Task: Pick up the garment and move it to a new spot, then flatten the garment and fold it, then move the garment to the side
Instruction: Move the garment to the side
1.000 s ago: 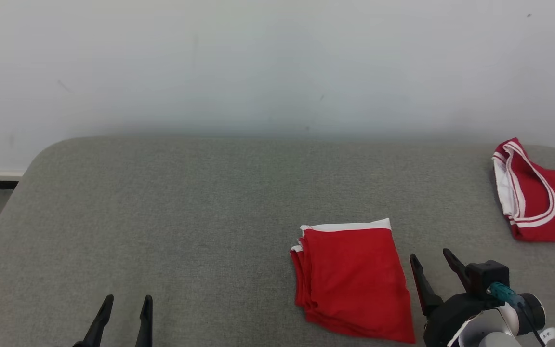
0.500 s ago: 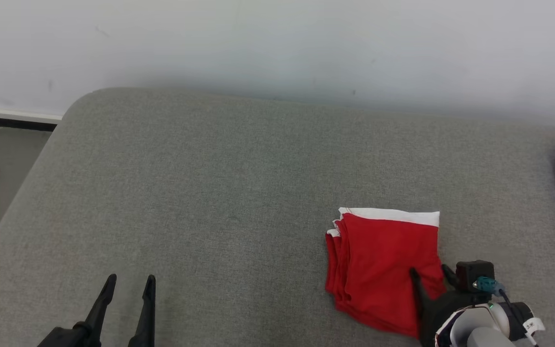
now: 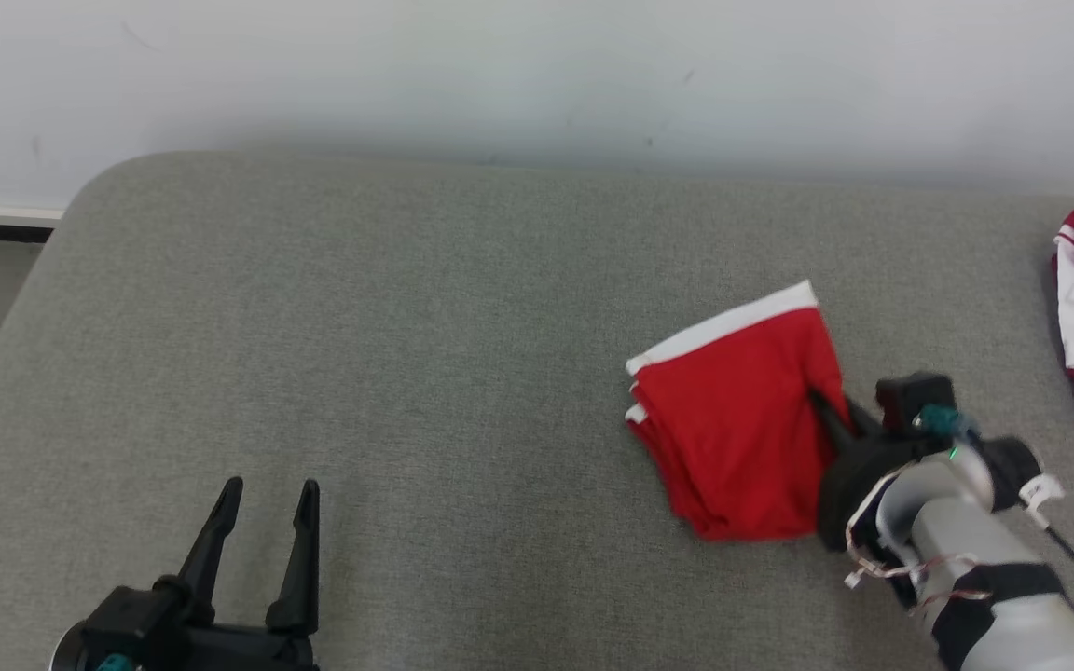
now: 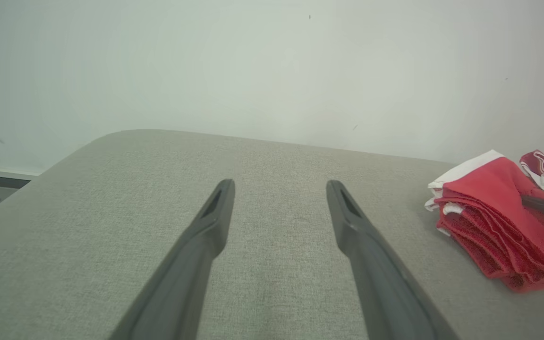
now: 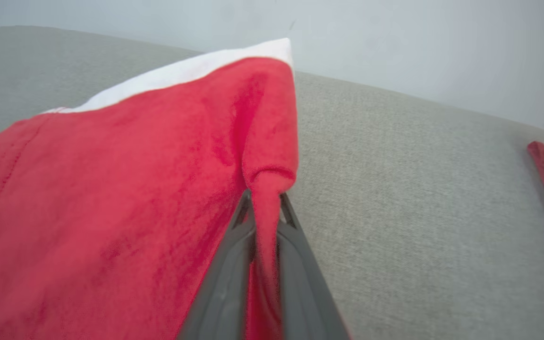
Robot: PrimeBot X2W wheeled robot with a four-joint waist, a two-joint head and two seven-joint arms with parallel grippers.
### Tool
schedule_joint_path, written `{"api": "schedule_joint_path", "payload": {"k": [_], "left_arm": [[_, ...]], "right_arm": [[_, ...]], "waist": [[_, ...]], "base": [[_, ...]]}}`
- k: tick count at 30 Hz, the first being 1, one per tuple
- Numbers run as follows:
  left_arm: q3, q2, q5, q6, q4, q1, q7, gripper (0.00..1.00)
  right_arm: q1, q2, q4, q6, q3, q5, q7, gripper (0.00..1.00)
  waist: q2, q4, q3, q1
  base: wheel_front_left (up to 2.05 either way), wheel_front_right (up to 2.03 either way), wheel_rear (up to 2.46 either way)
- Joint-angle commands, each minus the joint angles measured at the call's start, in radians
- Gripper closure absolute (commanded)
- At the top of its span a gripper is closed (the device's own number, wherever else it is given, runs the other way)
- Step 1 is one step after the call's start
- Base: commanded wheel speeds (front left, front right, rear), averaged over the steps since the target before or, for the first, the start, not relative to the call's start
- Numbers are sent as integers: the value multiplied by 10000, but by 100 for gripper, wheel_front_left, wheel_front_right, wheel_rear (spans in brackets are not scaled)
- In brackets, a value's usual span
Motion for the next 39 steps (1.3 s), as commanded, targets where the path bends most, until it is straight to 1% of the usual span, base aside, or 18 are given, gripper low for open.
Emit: {"api": "schedule_joint_path", "payload": {"k": [1,4,10,14,15,18,23,28,32,35,39], "left_arm": [[-126,-24,-80,16,-97,-340,-14,0],[-389,56,-187,16,-209,-704,-14,0],[-383,429,-369,16,-736,-1240,-8,0],[-280,791,-451,16,-1160,-1370,-9,0],[-280,791,-451,16,-1160,-1370,-9,0],[-189,1089,-502,16,-1513,-1449,-6,0],[20,1454,-562,16,-2149,-1337,-9,0],[198,1771,-623,16,-2675,-1217,-9,0],[240,1964,-619,16,-3097,-1124,-9,0],[261,2061,-618,16,-3359,-1070,-8,0],[327,2140,-671,16,-3576,-1033,-9,0]], "right_arm": [[-430,-429,-128,-31,140,124,39,100],[-1105,-1082,-346,-31,544,202,226,100],[-2562,-2520,-1169,-31,1055,429,700,100],[-3341,-3402,-1957,-31,1156,482,1101,100],[-3341,-3402,-1957,-31,1156,482,1101,100],[-3687,-4105,-2613,-31,1196,513,1517,100],[-3962,-5127,-3349,-31,843,668,2063,100],[-4085,-5759,-3422,-31,572,676,2420,100],[-4451,-6049,-3102,-31,256,350,2468,100],[-4739,-6120,-2859,-31,222,-152,2481,100],[-5030,-5940,-2587,-31,-13,-634,2377,100]], "waist": [[-1,-394,571,-2],[-1,-655,1117,-2],[-1,-1465,2511,-2],[-1,-2001,3373,-2],[-1,-2001,3373,-2],[-1,-2353,3876,-2],[-1,-2822,4393,-2],[-1,-3102,4800,-2],[-1,-3223,5115,-2],[-1,-3248,5310,-2],[-1,-3268,5460,-2]], "base": [[0,0,0],[0,0,0],[0,0,0],[0,0,0],[0,0,0],[0,0,0],[0,0,0],[0,0,0],[0,0,0],[0,0,0],[0,0,0]]}}
